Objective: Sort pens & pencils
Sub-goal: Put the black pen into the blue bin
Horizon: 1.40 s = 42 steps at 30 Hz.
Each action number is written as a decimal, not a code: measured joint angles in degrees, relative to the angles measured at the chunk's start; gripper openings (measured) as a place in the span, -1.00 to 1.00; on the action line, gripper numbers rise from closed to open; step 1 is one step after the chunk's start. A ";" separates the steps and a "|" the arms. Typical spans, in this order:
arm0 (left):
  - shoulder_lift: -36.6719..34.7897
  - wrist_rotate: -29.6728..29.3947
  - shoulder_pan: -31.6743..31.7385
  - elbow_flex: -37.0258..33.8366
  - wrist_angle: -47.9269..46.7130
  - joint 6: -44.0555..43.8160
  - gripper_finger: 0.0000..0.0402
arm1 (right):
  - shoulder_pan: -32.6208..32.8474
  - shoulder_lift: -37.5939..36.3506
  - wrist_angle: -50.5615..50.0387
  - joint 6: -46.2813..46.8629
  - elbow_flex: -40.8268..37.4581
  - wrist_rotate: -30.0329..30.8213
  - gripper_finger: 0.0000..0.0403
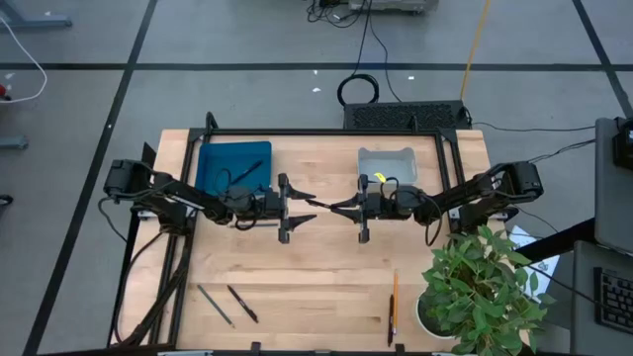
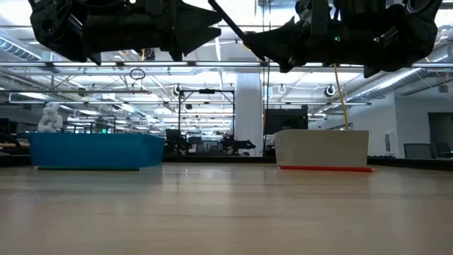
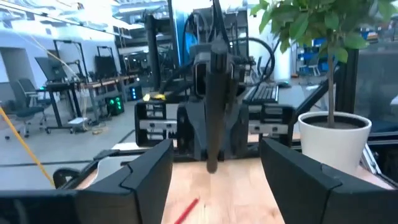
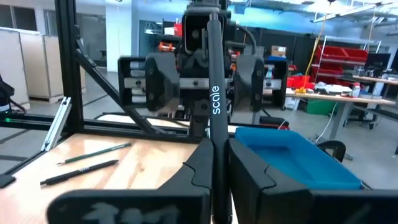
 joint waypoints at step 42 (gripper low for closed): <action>1.26 -1.73 1.03 2.59 -2.26 -0.27 -0.40 | -1.55 -0.02 -6.80 1.66 4.04 -2.95 -0.91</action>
